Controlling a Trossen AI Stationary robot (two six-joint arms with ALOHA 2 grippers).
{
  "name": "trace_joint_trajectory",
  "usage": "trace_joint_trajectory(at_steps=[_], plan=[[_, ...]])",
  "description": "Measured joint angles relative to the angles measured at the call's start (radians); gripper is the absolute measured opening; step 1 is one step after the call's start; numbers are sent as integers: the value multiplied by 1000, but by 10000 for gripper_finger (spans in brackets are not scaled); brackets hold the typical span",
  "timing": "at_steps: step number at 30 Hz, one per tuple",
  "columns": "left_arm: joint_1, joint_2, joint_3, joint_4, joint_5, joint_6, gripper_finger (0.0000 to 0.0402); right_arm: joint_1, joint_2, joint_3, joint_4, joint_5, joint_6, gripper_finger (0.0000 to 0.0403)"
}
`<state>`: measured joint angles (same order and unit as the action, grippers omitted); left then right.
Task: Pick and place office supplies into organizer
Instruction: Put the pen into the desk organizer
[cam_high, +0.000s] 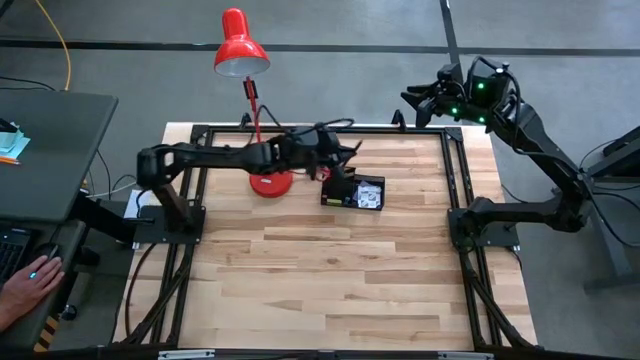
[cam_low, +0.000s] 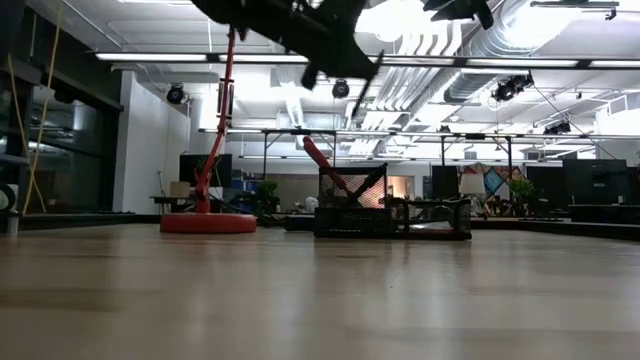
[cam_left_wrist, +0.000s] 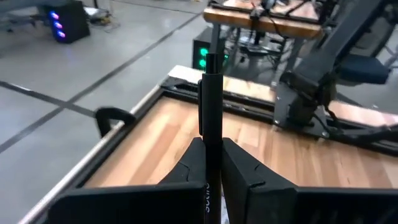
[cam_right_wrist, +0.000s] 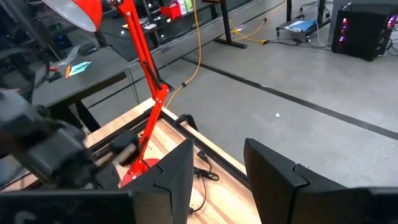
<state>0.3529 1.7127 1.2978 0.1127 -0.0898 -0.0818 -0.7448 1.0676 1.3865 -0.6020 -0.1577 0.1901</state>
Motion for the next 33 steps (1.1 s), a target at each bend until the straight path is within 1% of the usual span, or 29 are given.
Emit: trace_joint_trajectory(at_steps=[3,7,9,12,18,25,30,33], plan=[[0,45,3,25,31,-6,0,2,0,0,-8,0,-7,133],[1,86,5,51,48,-7,0,8,0,0,-15,0,-15,133],[1,108,5,75,48,7,0,8,0,0,-19,-3,-15,133],[1,128,5,75,49,13,1,8,0,0,-26,-6,-20,133],[1,183,1,87,47,71,1,29,0,0,-30,2,-34,133],[16,191,1,90,30,128,1,72,0,0,-30,52,-42,133],[37,191,1,19,70,130,1,93,0,0,-30,81,-51,133],[35,191,1,10,71,130,4,100,0,0,-30,99,-53,133]])
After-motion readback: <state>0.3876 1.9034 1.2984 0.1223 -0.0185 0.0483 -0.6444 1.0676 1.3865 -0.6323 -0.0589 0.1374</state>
